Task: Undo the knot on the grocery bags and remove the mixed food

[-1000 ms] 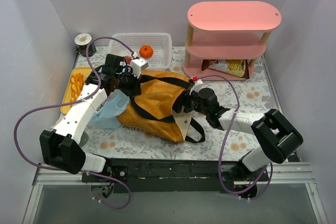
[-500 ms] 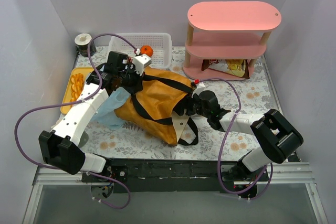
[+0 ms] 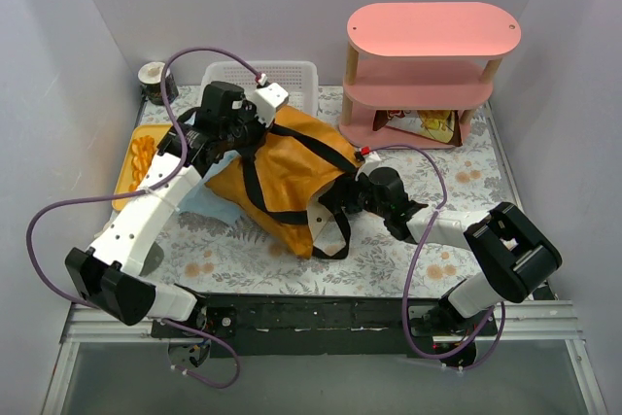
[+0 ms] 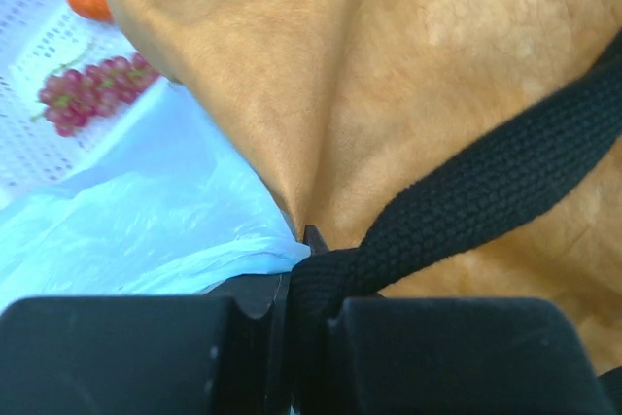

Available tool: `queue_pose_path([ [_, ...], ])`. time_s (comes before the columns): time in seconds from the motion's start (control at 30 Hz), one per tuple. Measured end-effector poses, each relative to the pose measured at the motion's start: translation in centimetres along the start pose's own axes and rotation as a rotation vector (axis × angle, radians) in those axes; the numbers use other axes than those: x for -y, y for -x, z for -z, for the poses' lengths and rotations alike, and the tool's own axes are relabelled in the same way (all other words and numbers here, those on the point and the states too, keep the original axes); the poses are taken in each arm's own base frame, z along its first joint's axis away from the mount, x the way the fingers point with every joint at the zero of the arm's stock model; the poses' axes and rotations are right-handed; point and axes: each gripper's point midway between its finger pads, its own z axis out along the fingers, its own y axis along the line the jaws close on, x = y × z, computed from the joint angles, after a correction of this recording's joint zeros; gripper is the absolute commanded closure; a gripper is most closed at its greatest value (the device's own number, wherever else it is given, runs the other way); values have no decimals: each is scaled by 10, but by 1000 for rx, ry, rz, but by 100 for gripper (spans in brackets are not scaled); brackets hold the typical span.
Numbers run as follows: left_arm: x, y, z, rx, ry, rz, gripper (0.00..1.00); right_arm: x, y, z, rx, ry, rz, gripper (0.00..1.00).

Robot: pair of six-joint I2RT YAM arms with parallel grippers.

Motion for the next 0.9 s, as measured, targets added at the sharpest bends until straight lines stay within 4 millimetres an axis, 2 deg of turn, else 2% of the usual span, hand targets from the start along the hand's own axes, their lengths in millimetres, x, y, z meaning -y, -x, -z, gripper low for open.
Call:
queue_pose_path([
  [0.1, -4, 5, 3, 17, 20, -7, 100, 0, 0, 0, 0, 1, 0, 25],
  [0.17, -1, -3, 1, 14, 18, -7, 100, 0, 0, 0, 0, 1, 1, 25],
  [0.37, 22, -68, -15, -99, -33, 60, 100, -1, -2, 0, -10, 6, 6, 25],
  [0.5, 31, -94, -26, -146, -44, 120, 100, -7, -8, 2, -41, 54, 33, 25],
  [0.67, 38, -107, -28, -147, -41, 178, 100, -40, -23, 5, -84, 199, 162, 20],
  [0.73, 39, -107, -25, -138, -38, 195, 100, -53, -30, 5, -95, 254, 210, 8],
  [0.8, 40, -104, -23, -126, -38, 213, 100, -66, -40, 5, -111, 309, 242, 2],
  [0.9, 43, -105, -22, -128, -48, 238, 100, -75, -58, -5, -155, 342, 253, 2],
])
